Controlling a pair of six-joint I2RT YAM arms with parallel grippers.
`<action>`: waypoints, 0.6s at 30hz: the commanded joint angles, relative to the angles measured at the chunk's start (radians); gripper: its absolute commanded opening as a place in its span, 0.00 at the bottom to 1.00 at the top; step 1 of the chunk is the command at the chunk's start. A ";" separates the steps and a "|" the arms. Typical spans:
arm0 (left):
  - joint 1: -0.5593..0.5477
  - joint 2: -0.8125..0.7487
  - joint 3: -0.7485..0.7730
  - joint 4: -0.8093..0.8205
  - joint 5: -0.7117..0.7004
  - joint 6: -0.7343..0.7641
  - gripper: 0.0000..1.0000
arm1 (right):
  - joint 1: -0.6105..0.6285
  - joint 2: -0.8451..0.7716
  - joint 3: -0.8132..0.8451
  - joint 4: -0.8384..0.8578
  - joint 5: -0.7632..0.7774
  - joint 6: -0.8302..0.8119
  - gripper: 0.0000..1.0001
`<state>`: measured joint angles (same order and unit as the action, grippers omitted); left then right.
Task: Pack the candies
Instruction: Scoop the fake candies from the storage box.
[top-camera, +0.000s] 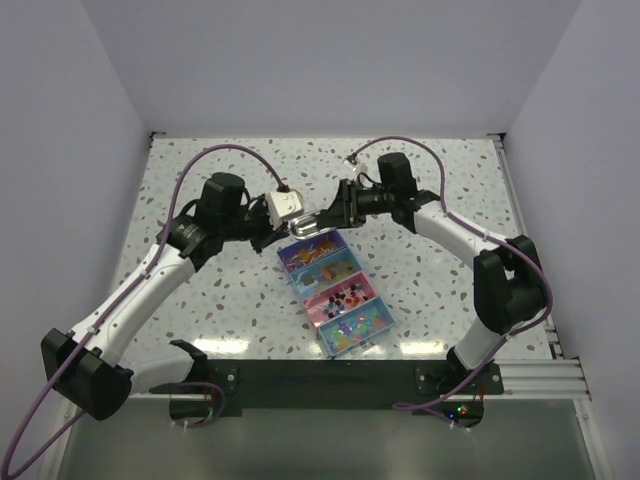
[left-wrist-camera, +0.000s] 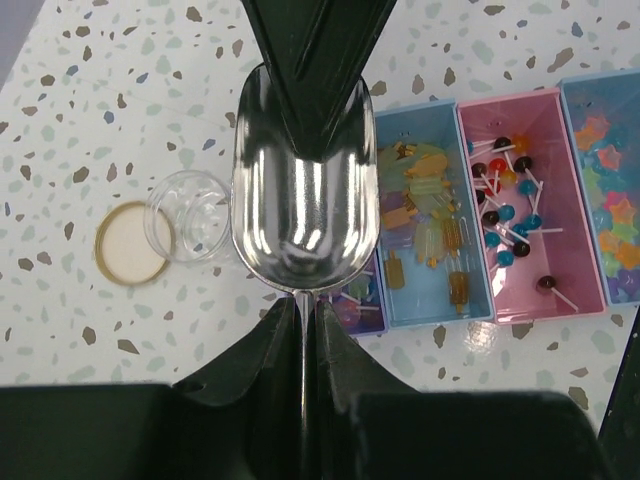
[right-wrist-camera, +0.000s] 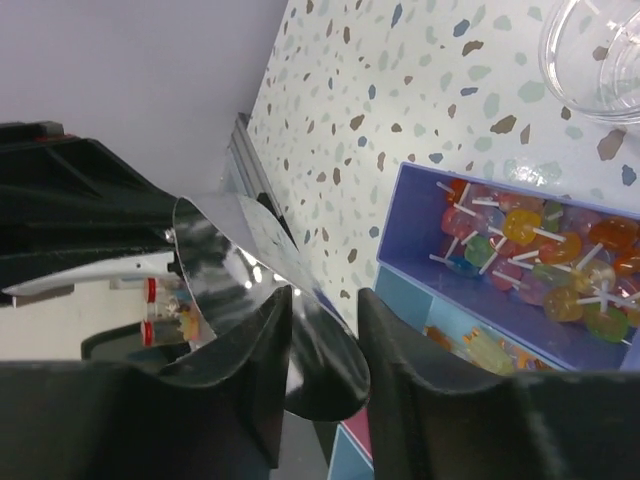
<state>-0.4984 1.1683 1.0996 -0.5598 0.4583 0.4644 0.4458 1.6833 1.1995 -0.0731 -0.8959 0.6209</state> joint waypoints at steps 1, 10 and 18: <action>0.014 -0.012 -0.006 0.078 0.034 0.002 0.00 | -0.018 -0.008 -0.018 0.099 -0.055 0.046 0.28; 0.063 -0.093 -0.113 0.194 0.081 0.031 0.51 | -0.079 -0.031 -0.055 0.197 -0.126 0.142 0.00; 0.248 -0.136 -0.217 0.299 0.362 0.011 0.59 | -0.113 -0.043 -0.092 0.298 -0.176 0.237 0.00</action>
<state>-0.3031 1.0462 0.9150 -0.3584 0.6544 0.4824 0.3393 1.6779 1.1206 0.1184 -1.0153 0.7906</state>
